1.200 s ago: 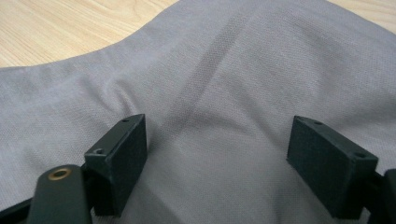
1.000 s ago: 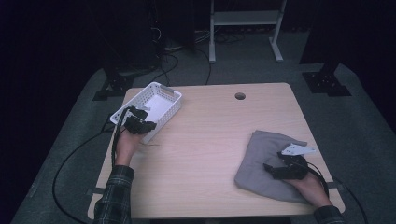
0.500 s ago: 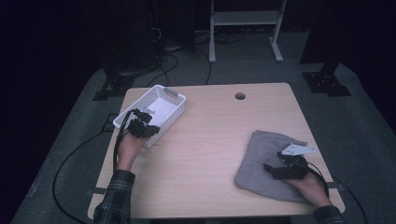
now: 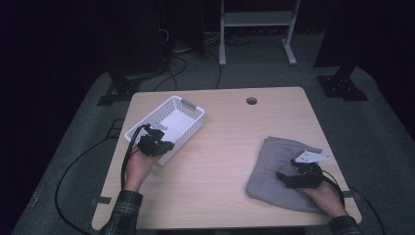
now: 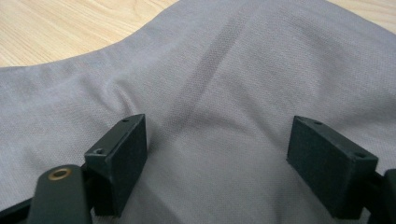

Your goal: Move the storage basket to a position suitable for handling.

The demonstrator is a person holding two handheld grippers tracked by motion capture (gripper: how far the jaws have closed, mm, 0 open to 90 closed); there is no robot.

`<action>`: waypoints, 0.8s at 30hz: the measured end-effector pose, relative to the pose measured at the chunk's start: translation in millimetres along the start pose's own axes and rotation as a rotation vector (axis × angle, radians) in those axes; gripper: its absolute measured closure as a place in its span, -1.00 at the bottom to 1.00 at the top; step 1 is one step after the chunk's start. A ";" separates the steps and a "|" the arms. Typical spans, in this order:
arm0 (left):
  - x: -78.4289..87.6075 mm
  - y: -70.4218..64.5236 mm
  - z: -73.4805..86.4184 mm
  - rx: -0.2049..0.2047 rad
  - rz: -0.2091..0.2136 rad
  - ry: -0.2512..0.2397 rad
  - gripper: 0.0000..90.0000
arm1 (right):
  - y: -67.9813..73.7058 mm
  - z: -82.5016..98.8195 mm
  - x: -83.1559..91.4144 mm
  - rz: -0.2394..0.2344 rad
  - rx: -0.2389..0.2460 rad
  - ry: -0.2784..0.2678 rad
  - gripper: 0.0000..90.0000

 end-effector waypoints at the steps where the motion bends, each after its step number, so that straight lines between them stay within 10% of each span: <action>1: 0.2 -4.6 1.3 -0.001 0.005 -0.002 0.85 | 0.0 0.0 0.0 0.000 0.000 0.000 -0.58; 24: 10.1 -95.9 33.4 -0.121 0.048 0.011 0.84 | 0.1 -0.1 -0.1 -0.001 0.001 0.001 -0.58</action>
Point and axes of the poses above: each handheld gripper's, and its own axes: x roughly backward along the jaws, z roughly out of its underside, y roughly to its left, the point moved 8 cm from there along -x, roughly forward along the jaws, and after that the axes turned 10 degrees about y, right-handed, at the moved point
